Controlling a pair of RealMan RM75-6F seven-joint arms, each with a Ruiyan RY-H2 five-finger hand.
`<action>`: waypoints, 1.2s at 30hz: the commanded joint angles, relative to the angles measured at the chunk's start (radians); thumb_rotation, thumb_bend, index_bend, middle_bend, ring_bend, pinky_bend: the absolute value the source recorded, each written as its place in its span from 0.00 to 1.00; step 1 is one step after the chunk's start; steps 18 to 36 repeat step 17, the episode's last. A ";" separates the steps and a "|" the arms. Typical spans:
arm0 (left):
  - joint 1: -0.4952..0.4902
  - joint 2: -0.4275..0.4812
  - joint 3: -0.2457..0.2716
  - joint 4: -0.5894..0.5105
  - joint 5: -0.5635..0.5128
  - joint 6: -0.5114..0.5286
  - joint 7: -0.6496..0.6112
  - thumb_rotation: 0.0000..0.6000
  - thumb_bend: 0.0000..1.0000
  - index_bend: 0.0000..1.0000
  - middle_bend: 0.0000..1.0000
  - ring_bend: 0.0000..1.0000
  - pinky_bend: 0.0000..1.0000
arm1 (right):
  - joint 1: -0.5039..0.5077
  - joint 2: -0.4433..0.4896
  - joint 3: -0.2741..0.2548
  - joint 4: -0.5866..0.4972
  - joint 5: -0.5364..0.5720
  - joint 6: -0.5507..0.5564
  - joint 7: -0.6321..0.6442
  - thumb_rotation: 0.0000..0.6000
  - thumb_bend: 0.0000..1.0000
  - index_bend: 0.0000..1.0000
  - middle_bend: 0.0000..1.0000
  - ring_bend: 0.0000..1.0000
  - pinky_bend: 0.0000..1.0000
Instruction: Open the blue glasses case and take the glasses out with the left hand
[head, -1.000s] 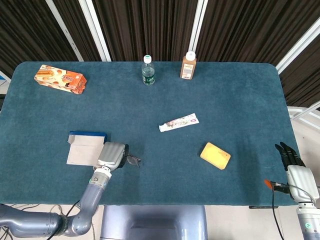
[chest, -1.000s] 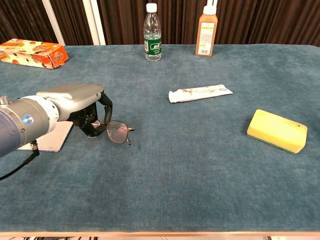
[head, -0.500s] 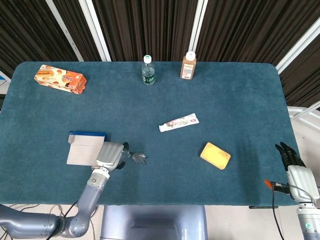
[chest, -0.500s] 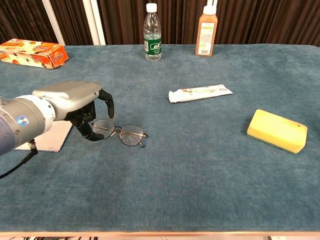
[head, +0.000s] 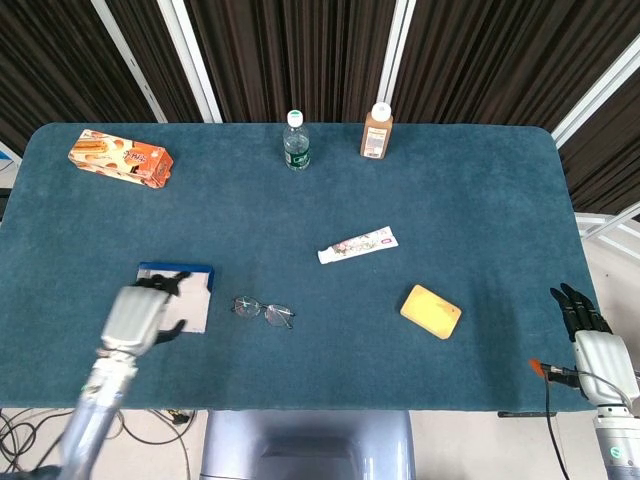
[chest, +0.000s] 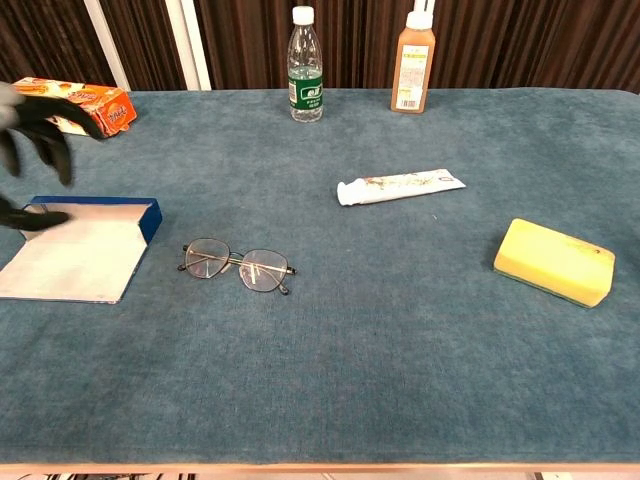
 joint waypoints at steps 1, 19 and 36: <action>0.104 0.100 0.091 0.067 0.129 0.111 -0.101 1.00 0.14 0.05 0.10 0.03 0.10 | 0.000 -0.005 -0.001 0.008 -0.021 0.014 -0.002 1.00 0.24 0.00 0.00 0.00 0.19; 0.291 0.154 0.094 0.236 0.136 0.235 -0.272 1.00 0.05 0.00 0.00 0.00 0.01 | -0.009 -0.045 0.004 0.069 -0.070 0.080 -0.018 1.00 0.16 0.00 0.00 0.00 0.19; 0.291 0.154 0.094 0.236 0.136 0.235 -0.272 1.00 0.05 0.00 0.00 0.00 0.01 | -0.009 -0.045 0.004 0.069 -0.070 0.080 -0.018 1.00 0.16 0.00 0.00 0.00 0.19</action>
